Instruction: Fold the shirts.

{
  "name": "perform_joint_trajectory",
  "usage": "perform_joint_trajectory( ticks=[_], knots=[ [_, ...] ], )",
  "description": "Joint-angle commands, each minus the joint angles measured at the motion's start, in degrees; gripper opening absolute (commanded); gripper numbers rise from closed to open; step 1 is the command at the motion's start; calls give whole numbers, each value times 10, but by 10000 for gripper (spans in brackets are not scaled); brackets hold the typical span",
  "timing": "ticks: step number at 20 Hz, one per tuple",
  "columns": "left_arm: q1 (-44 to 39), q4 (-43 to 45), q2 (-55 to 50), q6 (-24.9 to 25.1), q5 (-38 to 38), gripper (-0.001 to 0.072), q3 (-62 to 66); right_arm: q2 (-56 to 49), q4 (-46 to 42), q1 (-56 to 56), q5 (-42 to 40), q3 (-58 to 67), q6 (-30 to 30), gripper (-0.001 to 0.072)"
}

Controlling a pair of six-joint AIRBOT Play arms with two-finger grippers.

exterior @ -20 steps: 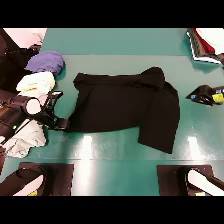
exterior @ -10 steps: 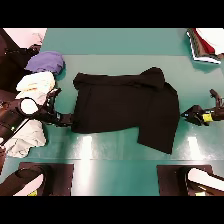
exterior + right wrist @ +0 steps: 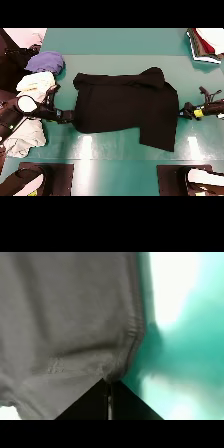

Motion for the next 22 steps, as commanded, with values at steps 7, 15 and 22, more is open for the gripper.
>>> perform_joint_trajectory(
  ticks=[7, 15, 22],
  knots=[
    [1, 35, 1, 5, 66, 22, 488, 190, 78, -9, -24, 327, 13, 17],
    [1, 46, 10, 4, 71, 22, 797, 296, 71, -9, -95, 545, 17, 17],
    [1, -54, 88, 2, 99, 22, 796, 329, -132, -9, 9, 644, 102, 17]
  ],
)
